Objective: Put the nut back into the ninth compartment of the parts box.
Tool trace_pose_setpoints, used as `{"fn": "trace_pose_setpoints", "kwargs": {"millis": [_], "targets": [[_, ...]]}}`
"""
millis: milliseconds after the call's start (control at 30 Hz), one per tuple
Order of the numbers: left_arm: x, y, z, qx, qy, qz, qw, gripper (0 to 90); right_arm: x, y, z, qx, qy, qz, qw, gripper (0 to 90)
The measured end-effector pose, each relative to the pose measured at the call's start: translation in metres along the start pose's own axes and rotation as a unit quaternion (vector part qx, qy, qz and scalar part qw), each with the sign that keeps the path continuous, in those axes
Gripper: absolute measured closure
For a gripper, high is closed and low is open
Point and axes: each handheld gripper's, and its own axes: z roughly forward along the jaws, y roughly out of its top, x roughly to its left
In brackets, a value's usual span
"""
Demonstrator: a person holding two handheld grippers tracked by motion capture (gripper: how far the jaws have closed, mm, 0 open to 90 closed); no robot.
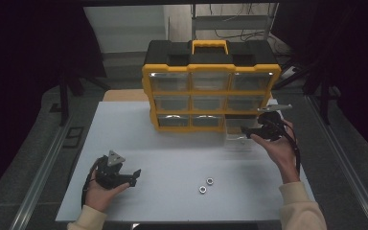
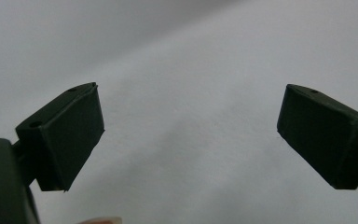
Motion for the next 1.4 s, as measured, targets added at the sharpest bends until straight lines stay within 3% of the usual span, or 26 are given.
{"fn": "trace_pose_setpoints", "kwargs": {"millis": [300, 333, 400, 767, 1167, 1400], "targets": [[-0.001, 0.0, 0.0, -0.001, -0.001, 0.001, 1.0, 7.5, 0.007, -0.003, -0.01, 0.005, 0.044, 0.018, 0.9989, 18.1], [-0.001, 0.0, 0.0, -0.001, -0.001, 0.001, 1.0, 7.5, 0.008, -0.003, -0.01, 0.004, 0.041, 0.016, 0.999, 18.1], [-0.001, 0.0, 0.0, 0.0, -0.001, 0.001, 1.0, 7.5, 0.014, -0.006, -0.013, -0.011, 0.014, 0.006, 0.9998, 16.8], [-0.001, 0.0, 0.0, 0.0, -0.002, 0.002, 1.0, 7.5, 0.021, -0.012, -0.018, -0.004, 0.024, 0.0, 0.9997, 11.8], [-0.002, 0.0, 0.0, -0.001, -0.003, 0.002, 1.0, 7.5, 0.024, -0.02, -0.029, -0.02, 0.034, 0.0, 0.9992, 8.8], [-0.003, 0.001, 0.0, -0.002, -0.008, 0.01, 0.9999, 7.3, 0.034, -0.027, -0.036, -0.02, 0.039, -0.02, 0.9988, 9.8]]}}
